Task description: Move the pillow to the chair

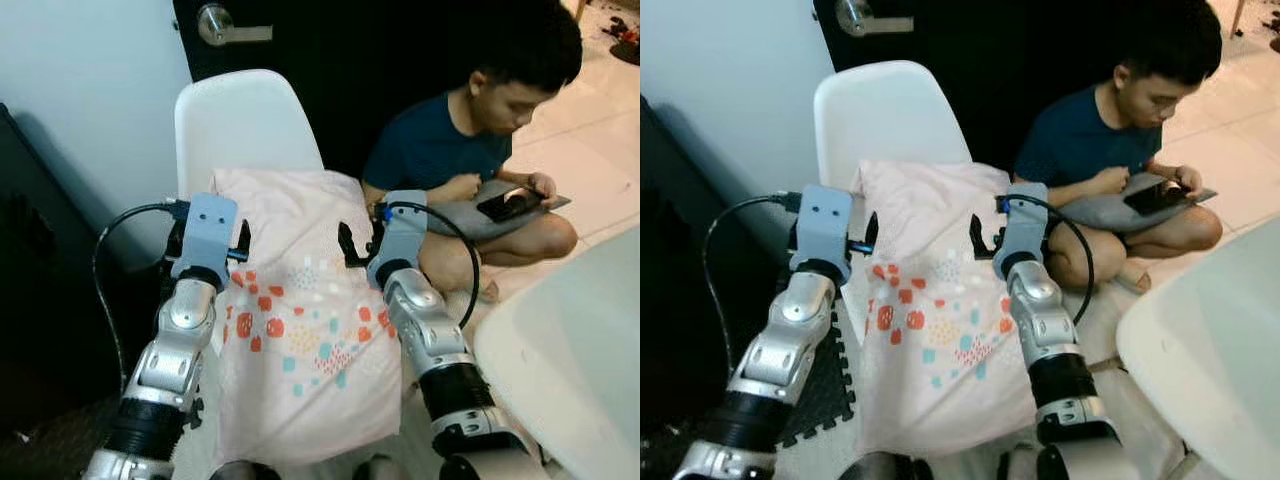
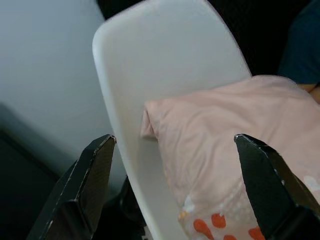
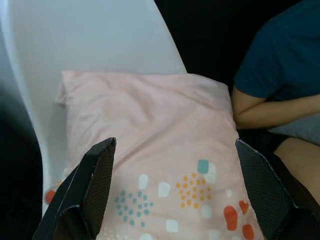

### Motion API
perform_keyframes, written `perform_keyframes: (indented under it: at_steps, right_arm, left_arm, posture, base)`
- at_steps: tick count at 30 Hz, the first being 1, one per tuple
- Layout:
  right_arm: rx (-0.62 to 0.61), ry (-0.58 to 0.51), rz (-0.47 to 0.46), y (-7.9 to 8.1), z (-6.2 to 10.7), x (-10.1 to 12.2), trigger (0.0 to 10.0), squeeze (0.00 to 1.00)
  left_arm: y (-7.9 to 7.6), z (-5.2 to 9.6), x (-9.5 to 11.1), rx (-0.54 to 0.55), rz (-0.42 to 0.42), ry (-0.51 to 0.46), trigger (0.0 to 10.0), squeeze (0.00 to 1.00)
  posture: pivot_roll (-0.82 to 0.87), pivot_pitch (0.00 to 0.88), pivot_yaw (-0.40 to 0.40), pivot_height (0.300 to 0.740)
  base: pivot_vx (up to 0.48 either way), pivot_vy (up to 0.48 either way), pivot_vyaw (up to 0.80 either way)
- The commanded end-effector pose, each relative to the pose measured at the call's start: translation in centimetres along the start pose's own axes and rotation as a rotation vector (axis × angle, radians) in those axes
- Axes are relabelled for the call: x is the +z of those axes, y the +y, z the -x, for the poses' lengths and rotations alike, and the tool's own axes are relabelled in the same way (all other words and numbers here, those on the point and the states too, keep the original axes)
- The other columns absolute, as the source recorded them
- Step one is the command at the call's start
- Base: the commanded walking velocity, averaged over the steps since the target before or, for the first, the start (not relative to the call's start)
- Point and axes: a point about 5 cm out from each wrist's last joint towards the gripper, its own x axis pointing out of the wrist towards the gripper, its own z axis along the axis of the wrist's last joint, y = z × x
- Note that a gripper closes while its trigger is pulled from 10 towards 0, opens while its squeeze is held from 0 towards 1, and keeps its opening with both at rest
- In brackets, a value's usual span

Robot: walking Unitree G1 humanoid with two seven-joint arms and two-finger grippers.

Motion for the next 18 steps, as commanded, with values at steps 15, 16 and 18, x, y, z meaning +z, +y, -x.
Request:
perform_keyframes:
  at_steps: [15,16,18]
  right_arm:
    - [-0.011,0.043,-0.008,-0.3,0.4,-1.0,10.0,0.00]
    - [-0.008,0.042,-0.007,-0.3,0.5,-1.0,10.0,0.00]
    - [-0.004,0.047,-0.002,-0.2,0.6,-1.2,10.0,0.00]
  left_arm:
    - [-0.8,0.9,-1.4,-0.020,0.075,0.090,10.0,0.00]
    - [-0.9,0.9,-1.4,-0.022,0.082,0.091,10.0,0.00]
    - [-1.1,1.0,-1.4,-0.026,0.089,0.092,10.0,0.00]
  posture:
    - [0.02,0.123,-0.002,0.740]
    - [0.02,0.120,-0.001,0.740]
    - [0.02,0.117,0.000,0.740]
  base:
    - [0.000,0.000,0.00]
    - [0.000,0.000,0.00]
    - [0.000,0.000,0.00]
